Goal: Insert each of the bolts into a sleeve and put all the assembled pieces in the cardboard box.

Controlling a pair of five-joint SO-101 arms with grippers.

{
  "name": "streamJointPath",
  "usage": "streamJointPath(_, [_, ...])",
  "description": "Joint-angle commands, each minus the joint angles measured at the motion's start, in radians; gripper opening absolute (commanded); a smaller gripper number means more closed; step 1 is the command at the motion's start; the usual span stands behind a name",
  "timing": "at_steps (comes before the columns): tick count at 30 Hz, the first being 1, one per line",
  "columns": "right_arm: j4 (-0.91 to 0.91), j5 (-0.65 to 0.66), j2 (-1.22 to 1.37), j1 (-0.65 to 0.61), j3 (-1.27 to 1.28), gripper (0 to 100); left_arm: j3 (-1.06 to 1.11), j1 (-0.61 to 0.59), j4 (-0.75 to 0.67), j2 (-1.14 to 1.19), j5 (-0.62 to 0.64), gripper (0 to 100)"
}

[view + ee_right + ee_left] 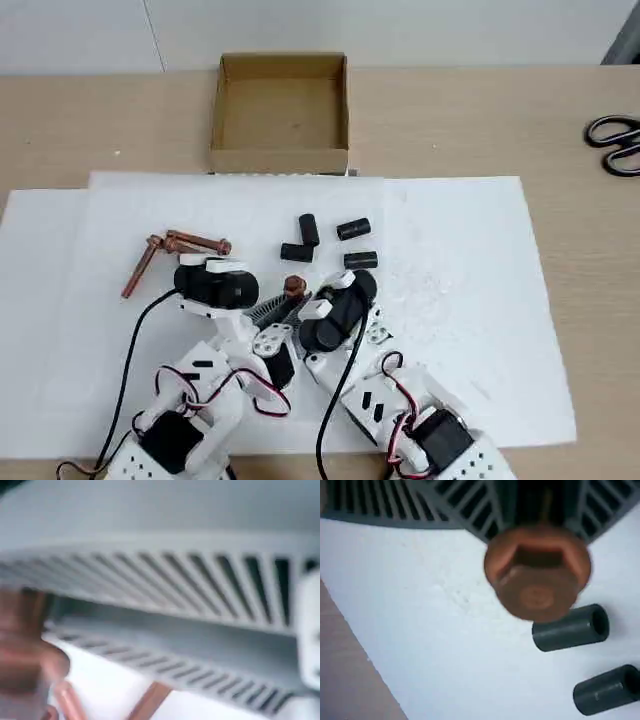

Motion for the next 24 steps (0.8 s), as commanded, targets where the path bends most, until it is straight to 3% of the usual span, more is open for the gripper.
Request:
streamJointPath(1, [-0.013,0.041,-0.018,0.012,-0.092,0.3,0.012,0.055,0.068,0.000,-0.020,0])
streamJointPath(14, [-0.039,0.057,-0.016,0.012,-0.084,0.3,0.025,0.051,0.051,0.000,-0.034,2])
streamJointPath(21, [-0.041,0.057,-0.016,0.013,-0.055,0.3,0.025,0.052,0.052,0.003,-0.034,21])
streamJointPath(24, [-0.044,0.054,-0.016,0.013,-0.046,0.3,0.027,0.052,0.054,0.003,-0.034,25])
